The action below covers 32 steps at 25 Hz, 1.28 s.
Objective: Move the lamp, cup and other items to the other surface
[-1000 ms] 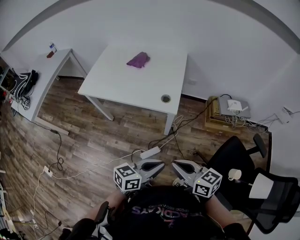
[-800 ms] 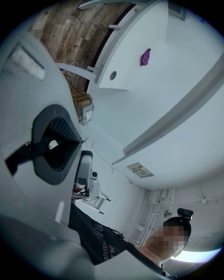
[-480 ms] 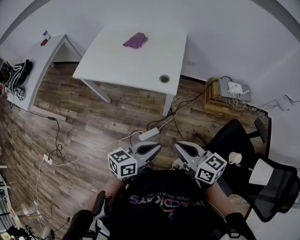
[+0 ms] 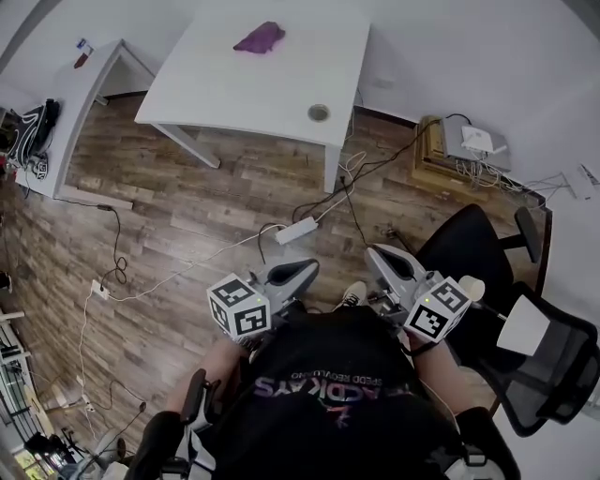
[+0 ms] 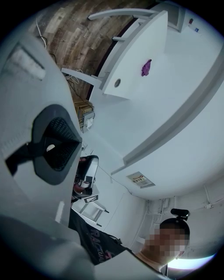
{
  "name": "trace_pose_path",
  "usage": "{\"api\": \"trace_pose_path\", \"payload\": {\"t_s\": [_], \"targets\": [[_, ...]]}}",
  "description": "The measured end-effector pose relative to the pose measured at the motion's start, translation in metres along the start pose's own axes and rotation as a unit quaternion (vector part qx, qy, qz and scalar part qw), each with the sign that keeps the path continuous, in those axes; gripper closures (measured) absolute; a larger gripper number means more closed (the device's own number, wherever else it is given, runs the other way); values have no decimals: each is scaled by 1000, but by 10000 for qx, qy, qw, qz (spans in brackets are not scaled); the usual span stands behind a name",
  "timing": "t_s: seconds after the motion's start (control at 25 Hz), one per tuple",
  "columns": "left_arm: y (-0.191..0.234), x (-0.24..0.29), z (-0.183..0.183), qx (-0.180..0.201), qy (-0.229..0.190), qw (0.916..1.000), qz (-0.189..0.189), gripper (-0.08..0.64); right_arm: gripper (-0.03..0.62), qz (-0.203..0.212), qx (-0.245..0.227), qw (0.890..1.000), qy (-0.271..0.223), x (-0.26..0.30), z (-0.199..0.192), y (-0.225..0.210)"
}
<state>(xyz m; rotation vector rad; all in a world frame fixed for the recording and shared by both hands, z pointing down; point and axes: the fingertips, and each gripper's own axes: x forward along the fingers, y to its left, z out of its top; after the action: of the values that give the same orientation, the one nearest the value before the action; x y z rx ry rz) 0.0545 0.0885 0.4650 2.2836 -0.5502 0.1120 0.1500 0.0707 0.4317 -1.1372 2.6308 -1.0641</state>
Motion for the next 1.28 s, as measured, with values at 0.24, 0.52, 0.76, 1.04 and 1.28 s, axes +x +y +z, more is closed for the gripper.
{"api": "trace_pose_path", "payload": {"t_s": [0.24, 0.52, 0.76, 1.04, 1.28], "targets": [[-14, 10, -13, -146, -251, 9989, 365, 561, 588, 311, -19, 9992, 267, -16, -4, -14], [-13, -1, -26, -325, -362, 9969, 616, 561, 586, 373, -50, 9985, 408, -14, -3, -22], [8, -14, -6, -250, -421, 9978, 444, 561, 564, 217, -180, 9991, 322, 16, 6, -16], [53, -46, 32, -172, -366, 9990, 182, 561, 548, -142, -233, 9996, 47, 71, 22, -4], [97, -85, 53, -219, -369, 9990, 95, 561, 541, -349, -201, 9992, -2, 126, 19, 7]]}}
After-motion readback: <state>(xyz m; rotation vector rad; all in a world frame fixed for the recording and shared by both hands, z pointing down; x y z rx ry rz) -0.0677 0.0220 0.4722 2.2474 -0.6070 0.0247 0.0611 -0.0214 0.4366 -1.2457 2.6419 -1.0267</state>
